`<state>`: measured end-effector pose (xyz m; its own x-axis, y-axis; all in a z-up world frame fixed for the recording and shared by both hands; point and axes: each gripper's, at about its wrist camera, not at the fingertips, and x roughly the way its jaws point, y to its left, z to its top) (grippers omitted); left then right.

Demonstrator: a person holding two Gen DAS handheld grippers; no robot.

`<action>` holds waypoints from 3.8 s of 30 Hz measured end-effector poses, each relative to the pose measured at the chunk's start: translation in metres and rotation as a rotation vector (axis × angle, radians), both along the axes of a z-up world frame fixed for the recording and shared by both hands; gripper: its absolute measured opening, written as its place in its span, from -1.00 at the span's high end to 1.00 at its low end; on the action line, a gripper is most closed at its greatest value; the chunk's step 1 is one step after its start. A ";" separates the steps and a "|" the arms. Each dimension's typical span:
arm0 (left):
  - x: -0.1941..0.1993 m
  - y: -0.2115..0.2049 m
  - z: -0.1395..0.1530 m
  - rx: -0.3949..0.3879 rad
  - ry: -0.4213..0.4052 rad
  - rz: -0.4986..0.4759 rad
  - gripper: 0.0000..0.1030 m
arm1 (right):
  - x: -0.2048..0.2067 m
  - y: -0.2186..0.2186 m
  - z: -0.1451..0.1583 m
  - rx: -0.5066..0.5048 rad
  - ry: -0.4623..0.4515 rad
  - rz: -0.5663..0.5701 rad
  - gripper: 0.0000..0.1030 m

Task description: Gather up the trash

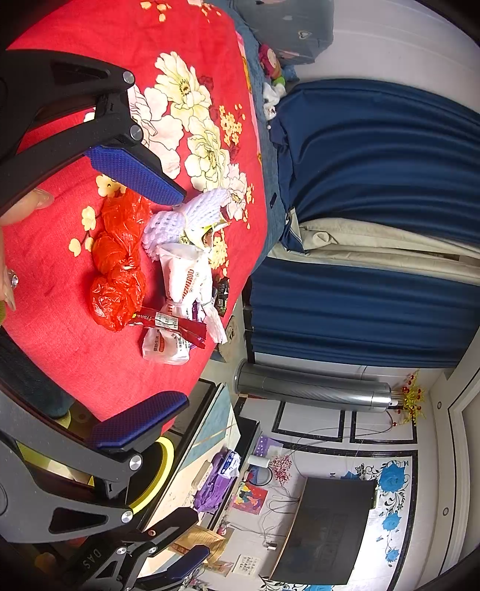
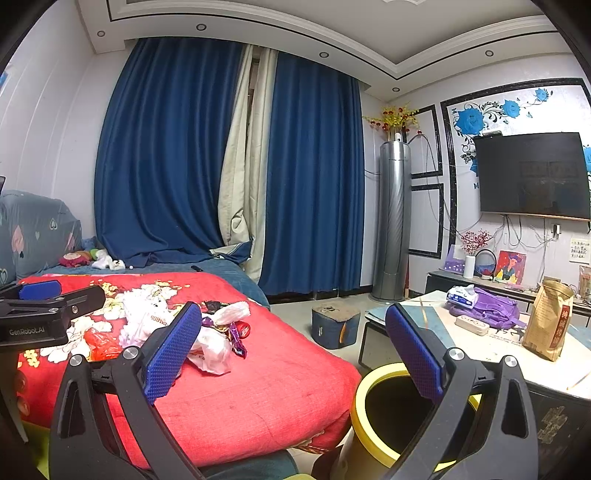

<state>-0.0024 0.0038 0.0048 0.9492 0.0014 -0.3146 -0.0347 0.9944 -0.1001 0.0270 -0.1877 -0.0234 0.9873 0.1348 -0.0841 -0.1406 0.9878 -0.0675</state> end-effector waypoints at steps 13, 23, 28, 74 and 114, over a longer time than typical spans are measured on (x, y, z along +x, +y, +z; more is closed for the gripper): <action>0.000 -0.001 -0.002 -0.004 0.012 0.004 -0.80 | 0.003 0.010 -0.001 -0.007 0.003 0.017 -0.88; 0.000 0.001 -0.005 -0.017 0.015 0.008 -0.79 | 0.000 0.010 -0.001 -0.023 -0.001 0.093 -0.88; 0.002 0.008 -0.007 -0.035 0.030 0.021 -0.79 | 0.005 0.016 -0.001 -0.036 0.034 0.139 -0.88; 0.069 0.107 -0.078 -0.376 0.343 -0.020 -0.79 | 0.168 0.121 -0.016 -0.154 0.484 0.427 -0.01; 0.048 0.059 -0.040 -0.258 0.243 -0.217 0.93 | 0.137 0.074 0.008 0.050 0.529 0.529 0.93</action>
